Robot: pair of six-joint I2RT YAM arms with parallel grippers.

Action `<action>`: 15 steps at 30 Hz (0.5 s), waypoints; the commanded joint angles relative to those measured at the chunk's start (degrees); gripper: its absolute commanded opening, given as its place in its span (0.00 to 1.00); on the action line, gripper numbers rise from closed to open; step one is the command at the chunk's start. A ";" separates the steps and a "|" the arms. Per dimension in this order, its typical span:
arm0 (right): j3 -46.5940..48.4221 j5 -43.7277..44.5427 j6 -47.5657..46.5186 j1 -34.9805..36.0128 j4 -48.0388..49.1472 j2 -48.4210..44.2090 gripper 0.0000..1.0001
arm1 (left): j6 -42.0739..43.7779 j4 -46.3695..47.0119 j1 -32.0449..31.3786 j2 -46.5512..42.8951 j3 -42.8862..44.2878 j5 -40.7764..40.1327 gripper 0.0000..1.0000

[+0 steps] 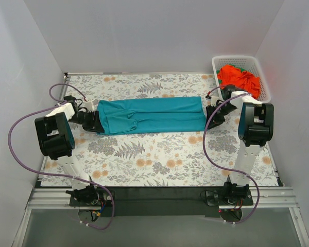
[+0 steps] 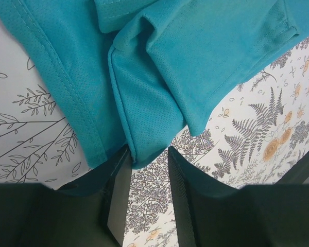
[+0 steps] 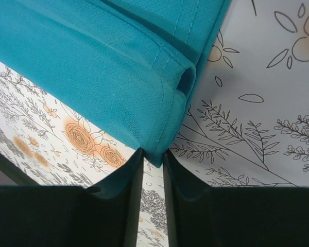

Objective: Fold and stack the t-shirts
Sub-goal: Fold the tshirt

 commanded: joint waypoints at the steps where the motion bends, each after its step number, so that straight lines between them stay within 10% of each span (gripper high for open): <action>1: 2.03 -1.65 0.55 -0.37 -0.18 0.13 0.26 | -0.23 0.77 -0.06 -0.62 0.66 1.97 0.31; 6: 1.33 0.98 -0.59 -0.46 -0.45 -1.27 0.01 | 0.65 -0.81 -0.15 -2.11 0.14 0.66 0.02; 15: -1.92 8.45 -4.81 -1.87 -1.76 -3.47 0.01 | 2.49 -2.21 0.03 -6.86 -5.30 -7.33 0.00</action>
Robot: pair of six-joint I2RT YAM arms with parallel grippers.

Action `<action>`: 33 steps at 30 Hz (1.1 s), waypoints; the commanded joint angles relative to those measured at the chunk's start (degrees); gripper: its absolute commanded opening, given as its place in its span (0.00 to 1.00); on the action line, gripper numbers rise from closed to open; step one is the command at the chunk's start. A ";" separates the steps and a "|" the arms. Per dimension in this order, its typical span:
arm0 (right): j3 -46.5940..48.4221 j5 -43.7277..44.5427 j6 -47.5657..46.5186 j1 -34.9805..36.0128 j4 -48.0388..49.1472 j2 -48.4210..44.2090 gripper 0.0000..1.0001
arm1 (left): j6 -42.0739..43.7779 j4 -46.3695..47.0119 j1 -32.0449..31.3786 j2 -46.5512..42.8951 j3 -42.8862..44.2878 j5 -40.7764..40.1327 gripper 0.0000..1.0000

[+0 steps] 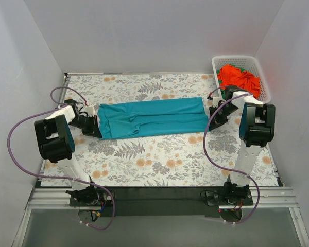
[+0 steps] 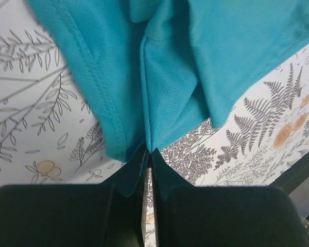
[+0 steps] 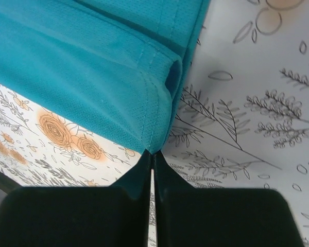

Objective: Fold and stack the t-shirts
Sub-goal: Fold the tshirt

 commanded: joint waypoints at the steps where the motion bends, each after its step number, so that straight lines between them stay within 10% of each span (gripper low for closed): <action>1: -1.99 4.91 -3.30 -1.28 -1.39 -3.34 0.01 | 1.46 -0.95 0.05 -4.46 -2.07 -4.13 0.00; 8: -6.03 4.66 -6.03 -1.28 -2.27 -4.84 0.01 | 1.73 -0.86 0.05 -6.22 -6.03 -5.54 0.00; 14: -2.89 -0.17 -6.47 -1.19 -5.86 -8.88 0.47 | 4.71 -6.12 0.05 -10.07 -3.85 0.25 0.47; 33: 8.29 -17.84 10.22 22.97 5.19 -8.36 0.39 | -6.24 -0.35 -7.32 -19.49 -12.71 4.14 0.49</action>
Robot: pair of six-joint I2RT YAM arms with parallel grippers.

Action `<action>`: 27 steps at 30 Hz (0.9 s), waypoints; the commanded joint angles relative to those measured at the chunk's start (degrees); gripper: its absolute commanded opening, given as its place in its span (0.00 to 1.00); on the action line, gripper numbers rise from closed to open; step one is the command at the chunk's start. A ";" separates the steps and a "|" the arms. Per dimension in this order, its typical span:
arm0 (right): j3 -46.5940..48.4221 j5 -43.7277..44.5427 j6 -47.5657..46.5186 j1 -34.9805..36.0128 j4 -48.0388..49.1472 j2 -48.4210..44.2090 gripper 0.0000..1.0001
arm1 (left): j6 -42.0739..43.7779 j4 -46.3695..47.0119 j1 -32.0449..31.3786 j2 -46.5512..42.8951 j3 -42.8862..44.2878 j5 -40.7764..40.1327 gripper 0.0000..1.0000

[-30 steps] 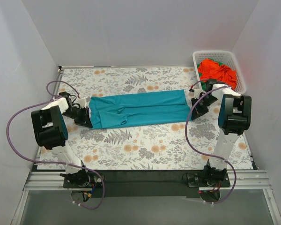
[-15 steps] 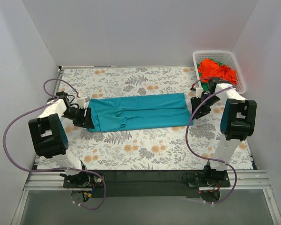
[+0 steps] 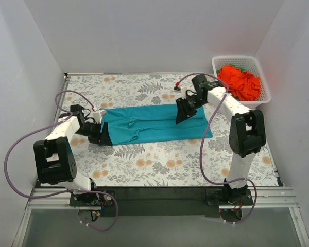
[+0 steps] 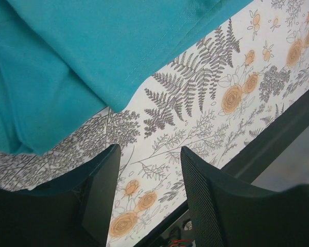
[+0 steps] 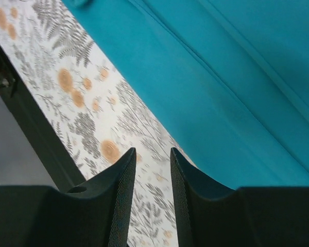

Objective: Fold and stack the t-shirts
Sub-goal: Fold the tshirt

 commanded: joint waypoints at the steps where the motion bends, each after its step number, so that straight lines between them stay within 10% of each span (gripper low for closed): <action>1: 4.74 -4.27 7.16 6.42 6.77 2.68 0.40 | -6.11 6.11 -2.35 0.09 -1.39 0.59 0.50; 27: -1.65 0.82 5.86 12.07 9.41 6.73 0.38 | -15.26 12.01 -6.66 10.64 -2.01 -9.87 0.47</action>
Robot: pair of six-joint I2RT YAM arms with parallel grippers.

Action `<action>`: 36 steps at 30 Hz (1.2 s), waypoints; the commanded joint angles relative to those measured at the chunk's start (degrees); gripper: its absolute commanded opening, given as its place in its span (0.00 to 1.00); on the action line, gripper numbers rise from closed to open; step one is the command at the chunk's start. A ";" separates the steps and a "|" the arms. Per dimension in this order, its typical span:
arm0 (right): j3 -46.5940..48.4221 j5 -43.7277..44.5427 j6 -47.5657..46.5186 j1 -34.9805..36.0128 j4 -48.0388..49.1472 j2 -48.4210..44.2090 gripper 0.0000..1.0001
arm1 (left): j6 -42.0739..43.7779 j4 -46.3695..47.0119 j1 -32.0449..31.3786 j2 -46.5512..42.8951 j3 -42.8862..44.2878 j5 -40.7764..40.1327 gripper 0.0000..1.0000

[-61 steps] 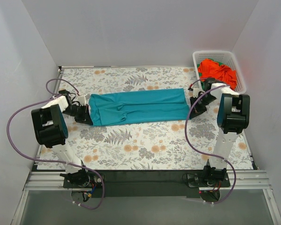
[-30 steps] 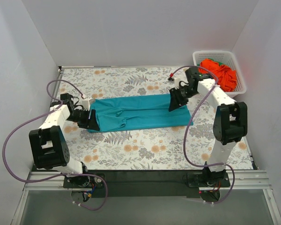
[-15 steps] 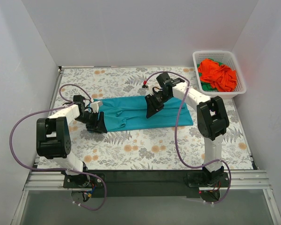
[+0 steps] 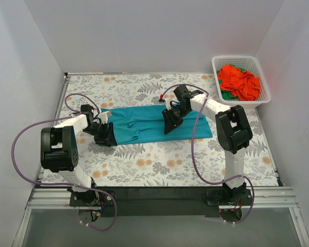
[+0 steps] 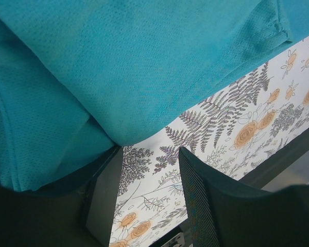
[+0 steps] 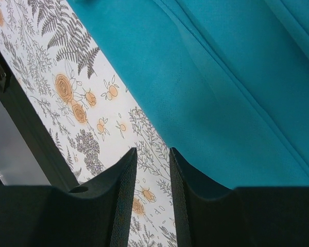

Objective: Fold and stack the t-shirts
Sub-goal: Fold the tshirt

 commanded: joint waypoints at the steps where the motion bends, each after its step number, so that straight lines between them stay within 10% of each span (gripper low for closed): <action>1: -0.85 0.41 -0.13 -0.04 0.69 -1.95 0.38 | -0.05 1.13 -0.19 1.79 -0.65 -3.73 0.47; 24: -0.76 0.67 0.13 -0.04 0.78 -2.39 0.38 | -1.81 1.21 -1.42 0.56 0.49 -14.10 0.47; 36: -1.46 1.11 -0.22 -0.04 0.78 -2.74 0.37 | -3.39 0.17 -2.48 1.97 4.18 -8.39 0.18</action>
